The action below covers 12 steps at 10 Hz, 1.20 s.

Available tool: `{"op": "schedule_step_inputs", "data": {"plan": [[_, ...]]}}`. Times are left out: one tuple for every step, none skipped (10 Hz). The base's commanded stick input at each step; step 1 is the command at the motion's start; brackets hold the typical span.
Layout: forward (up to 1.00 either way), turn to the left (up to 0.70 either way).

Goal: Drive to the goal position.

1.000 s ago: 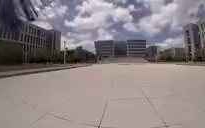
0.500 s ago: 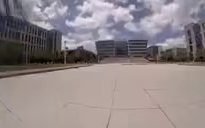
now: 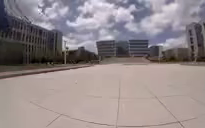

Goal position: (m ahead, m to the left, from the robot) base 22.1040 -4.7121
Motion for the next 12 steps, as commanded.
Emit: {"op": "schedule_step_inputs", "data": {"plan": [[0.70, 0.00], [0.70, 0.00], [0.70, 0.00], [0.70, 0.00], [0.70, 0.00], [0.70, 0.00], [0.70, 0.00], [0.70, 0.00], [0.70, 0.00], [0.70, 0.00], [0.70, 0.00], [0.70, 0.00]]}}
